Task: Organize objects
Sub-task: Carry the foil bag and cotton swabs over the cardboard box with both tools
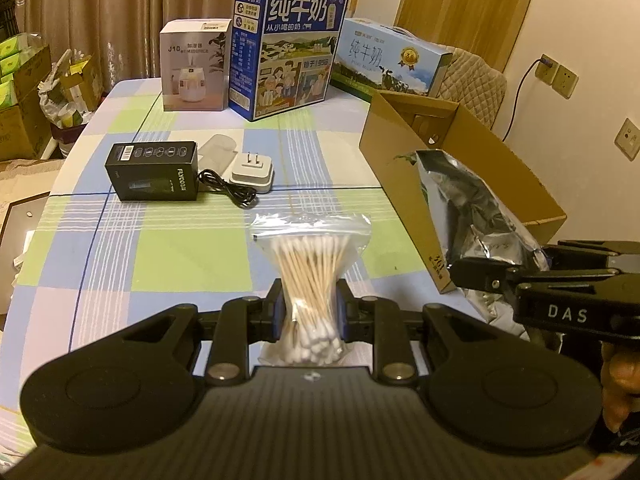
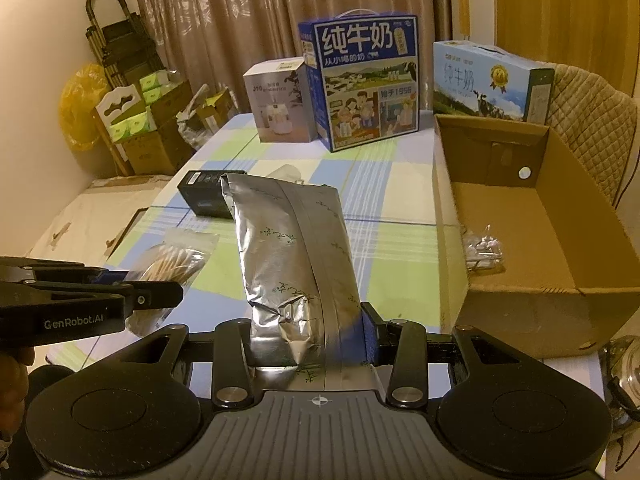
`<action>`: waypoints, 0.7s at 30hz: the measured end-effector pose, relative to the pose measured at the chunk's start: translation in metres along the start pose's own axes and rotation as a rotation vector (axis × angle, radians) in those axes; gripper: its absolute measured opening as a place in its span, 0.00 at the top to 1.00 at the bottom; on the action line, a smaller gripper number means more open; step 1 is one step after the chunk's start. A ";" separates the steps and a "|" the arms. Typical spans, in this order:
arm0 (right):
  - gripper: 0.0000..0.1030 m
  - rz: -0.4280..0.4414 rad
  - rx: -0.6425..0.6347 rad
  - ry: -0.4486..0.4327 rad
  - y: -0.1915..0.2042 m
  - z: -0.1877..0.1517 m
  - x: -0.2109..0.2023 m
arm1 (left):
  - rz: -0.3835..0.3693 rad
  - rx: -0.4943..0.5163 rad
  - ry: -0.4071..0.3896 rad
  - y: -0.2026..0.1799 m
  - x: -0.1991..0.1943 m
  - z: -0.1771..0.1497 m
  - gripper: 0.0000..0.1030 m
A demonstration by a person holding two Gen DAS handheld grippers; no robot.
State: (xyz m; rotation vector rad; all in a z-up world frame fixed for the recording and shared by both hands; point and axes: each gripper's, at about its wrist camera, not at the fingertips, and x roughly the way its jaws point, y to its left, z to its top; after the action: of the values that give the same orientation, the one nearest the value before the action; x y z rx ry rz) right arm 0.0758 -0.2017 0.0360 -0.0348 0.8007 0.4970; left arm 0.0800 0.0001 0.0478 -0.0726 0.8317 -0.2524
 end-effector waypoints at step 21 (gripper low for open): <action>0.64 -0.039 0.052 -0.038 -0.034 0.009 -0.013 | -0.058 0.053 -0.011 -0.033 0.011 0.021 0.80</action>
State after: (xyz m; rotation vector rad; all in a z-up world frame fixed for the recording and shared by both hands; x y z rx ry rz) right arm 0.0899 -0.2355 0.0460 0.0073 0.7736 0.4381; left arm 0.0957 -0.0349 0.0592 -0.0483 0.8118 -0.3285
